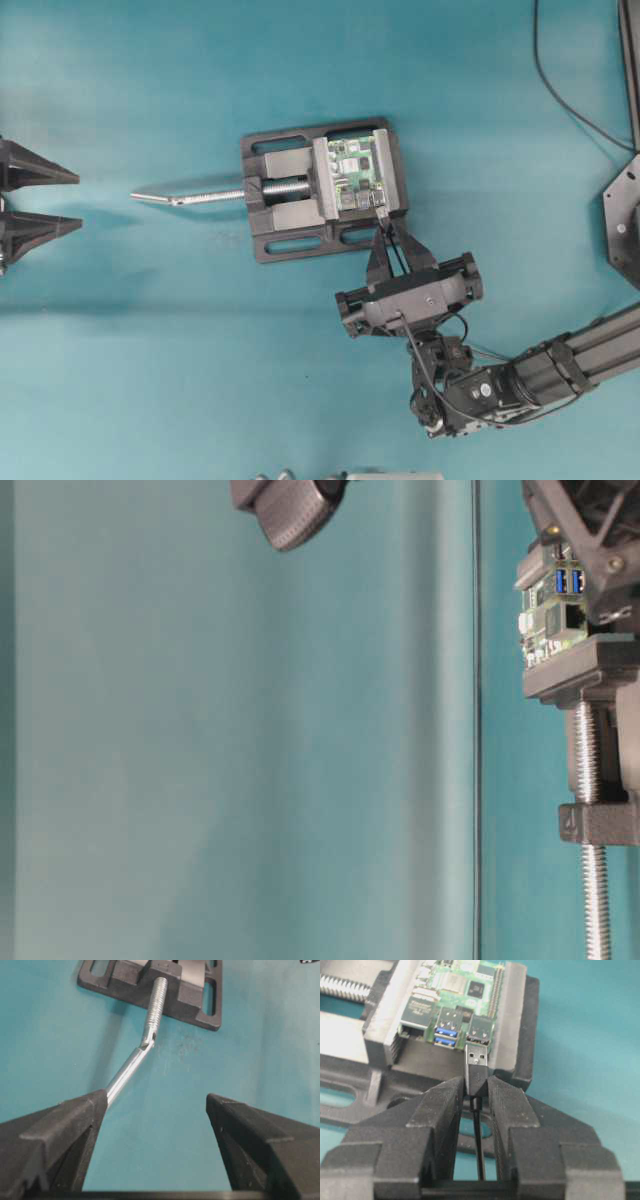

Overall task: Insert the USB into the fixed PCB.
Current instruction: 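Align the USB plug with the right-side USB port on the board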

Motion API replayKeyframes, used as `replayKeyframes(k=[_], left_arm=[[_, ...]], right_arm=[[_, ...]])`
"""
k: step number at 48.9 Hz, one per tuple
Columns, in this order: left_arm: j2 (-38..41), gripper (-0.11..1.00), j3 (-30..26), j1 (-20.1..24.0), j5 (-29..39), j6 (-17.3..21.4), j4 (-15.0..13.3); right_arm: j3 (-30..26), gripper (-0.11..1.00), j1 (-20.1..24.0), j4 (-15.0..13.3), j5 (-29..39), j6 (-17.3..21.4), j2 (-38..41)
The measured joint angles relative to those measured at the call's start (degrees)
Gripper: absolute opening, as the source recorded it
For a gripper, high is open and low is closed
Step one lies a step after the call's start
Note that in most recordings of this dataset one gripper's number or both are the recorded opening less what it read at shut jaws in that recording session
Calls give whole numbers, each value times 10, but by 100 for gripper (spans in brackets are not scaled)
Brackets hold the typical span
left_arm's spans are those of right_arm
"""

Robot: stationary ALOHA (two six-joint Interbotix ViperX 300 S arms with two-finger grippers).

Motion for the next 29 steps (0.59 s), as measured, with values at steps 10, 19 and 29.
replayKeyframes(k=[10,19,29], left_arm=[[0,95,0,0,0,0,0],[0,95,0,0,1,0,0],[0,95,0,0,0,0,0]], right_arm=[[-1,21,-2,4,-2,0,0],[-2,21,-2,5,-2,0,0],[-3,21,-3,1,-2,-1,0]])
